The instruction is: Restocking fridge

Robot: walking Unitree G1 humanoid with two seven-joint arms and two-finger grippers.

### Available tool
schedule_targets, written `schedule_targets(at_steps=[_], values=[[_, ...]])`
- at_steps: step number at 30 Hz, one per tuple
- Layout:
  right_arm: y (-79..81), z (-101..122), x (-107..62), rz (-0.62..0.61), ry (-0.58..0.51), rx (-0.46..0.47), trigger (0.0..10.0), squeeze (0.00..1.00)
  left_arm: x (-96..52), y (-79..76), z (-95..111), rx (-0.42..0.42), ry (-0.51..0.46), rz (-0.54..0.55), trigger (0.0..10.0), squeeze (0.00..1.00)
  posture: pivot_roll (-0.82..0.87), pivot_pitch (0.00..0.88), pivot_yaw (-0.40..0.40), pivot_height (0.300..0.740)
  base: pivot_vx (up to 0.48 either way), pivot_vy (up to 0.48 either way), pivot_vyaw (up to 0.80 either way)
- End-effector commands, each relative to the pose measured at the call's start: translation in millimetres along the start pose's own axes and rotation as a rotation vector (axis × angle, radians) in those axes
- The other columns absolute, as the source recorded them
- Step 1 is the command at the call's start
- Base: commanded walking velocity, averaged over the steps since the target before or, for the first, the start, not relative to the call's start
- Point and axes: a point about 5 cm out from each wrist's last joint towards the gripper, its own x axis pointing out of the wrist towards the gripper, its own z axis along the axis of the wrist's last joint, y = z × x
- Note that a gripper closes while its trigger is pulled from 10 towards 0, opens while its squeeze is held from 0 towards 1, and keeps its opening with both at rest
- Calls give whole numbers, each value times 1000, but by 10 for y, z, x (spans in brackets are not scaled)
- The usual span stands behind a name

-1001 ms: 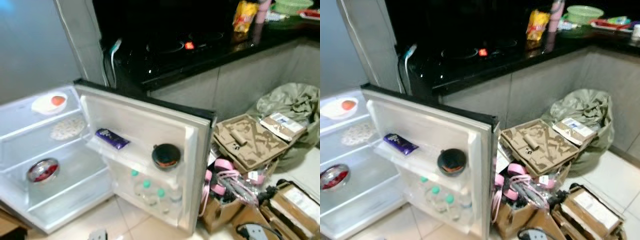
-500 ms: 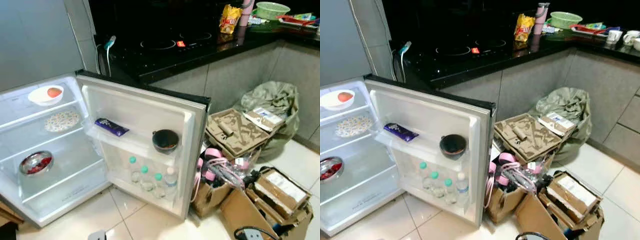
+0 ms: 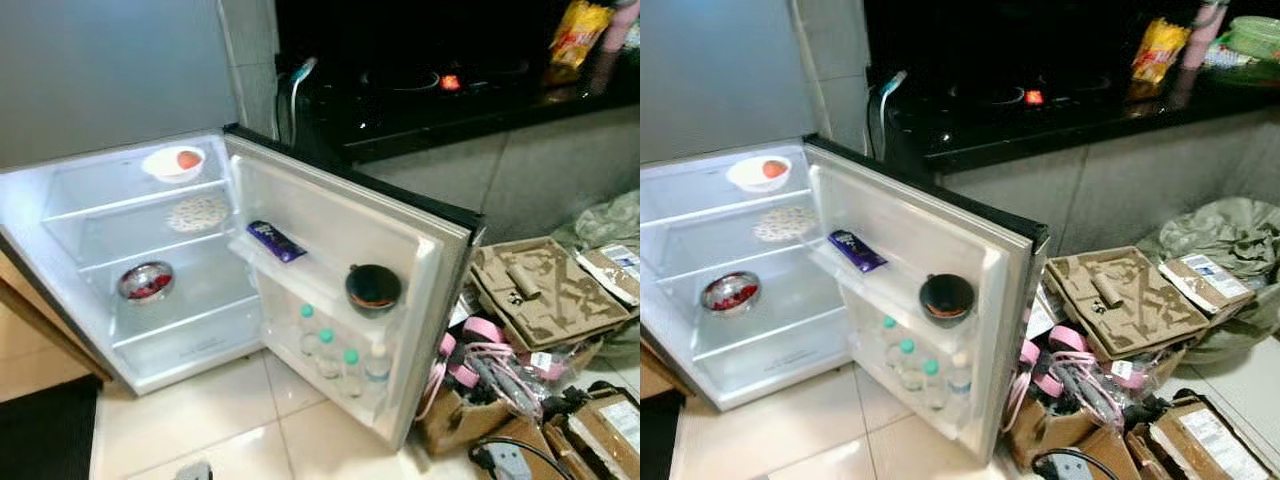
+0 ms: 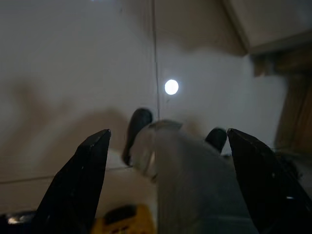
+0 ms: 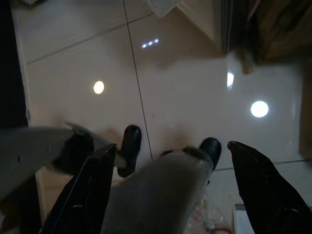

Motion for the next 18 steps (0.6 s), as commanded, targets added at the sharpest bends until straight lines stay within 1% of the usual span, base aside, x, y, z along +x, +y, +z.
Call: schedule_targets(at_steps=[1, 2, 3, 5, 6, 8, 9, 10, 12, 13, 14, 15, 16, 17, 18], values=[[-67, 52, -24, -38, -37, 4, 10000, 0, 5, -21, -10, -4, 5, -7, 10000, 0, -131, 0, 18, 740, 0, 0, 0], [-93, 122, -25, -51, -65, -7, 10000, 0, 4, -20, -16, -5, 8, -7, 10000, 0, -131, 0, 18, 740, 0, 0, 0], [-133, 249, -27, -67, -117, -10, 10000, 0, 3, -19, -21, -5, 12, -8, 10000, 0, -125, 0, 13, 740, 0, 0, 0], [-239, 647, -51, -99, -249, -43, 10000, 0, 5, -18, -8, -13, 9, -10, 10000, 0, -123, 0, 11, 740, 0, 0, 0], [-239, 647, -51, -99, -249, -43, 10000, 0, 5, -18, -8, -13, 9, -10, 10000, 0, -123, 0, 11, 740, 0, 0, 0], [-323, 953, -92, -152, -321, -103, 10000, 0, 9, -15, 9, -18, 6, -9, 10000, 0, -121, 0, 11, 740, 0, 0, 0], [-323, 953, -92, -152, -321, -103, 10000, 0, 9, -15, 9, -18, 6, -9, 10000, 0, -121, 0, 11, 740, 0, 0, 0], [-379, 1135, -131, -197, -362, -136, 10000, 0, 10, -14, 17, -18, 4, -9, 10000, 0, -121, 0, 11, 740, 0, 0, 0], [-449, 1461, -215, -249, -458, -156, 10000, 0, 12, -8, 32, -20, 1, -7, 10000, 0, -120, 0, 11, 740, 0, 0, 0], [-449, 1461, -215, -249, -458, -156, 10000, 0, 12, -8, 32, -20, 1, -7, 10000, 0, -120, 0, 11, 740, 0, 0, 0], [-445, 1804, -299, -247, -576, -163, 3176, 0, 14, 0, 53, -20, -3, -4, 10000, 0, -120, 0, 12, 740, 0, 0, 0], [-429, 1922, -329, -238, -620, -164, 0, 0, 14, 3, 59, -20, -5, -3, 10000, 0, -118, 0, 13, 740, 0, 0, 0], [-429, 1922, -329, -238, -620, -164, 0, 0, 14, 3, 59, -20, -5, -3, 10000, 0, -118, 0, 13, 740, 0, 0, 0], [-410, 2055, -364, -234, -663, -172, 0, 0, 15, 4, 65, -20, -7, -3, 10000, 0, -118, 0, 13, 740, 0, 0, 0], [-410, 2055, -364, -234, -663, -172, 0, 0, 15, 4, 65, -20, -7, -3, 10000, 0, -118, 0, 13, 740, 0, 0, 0]])
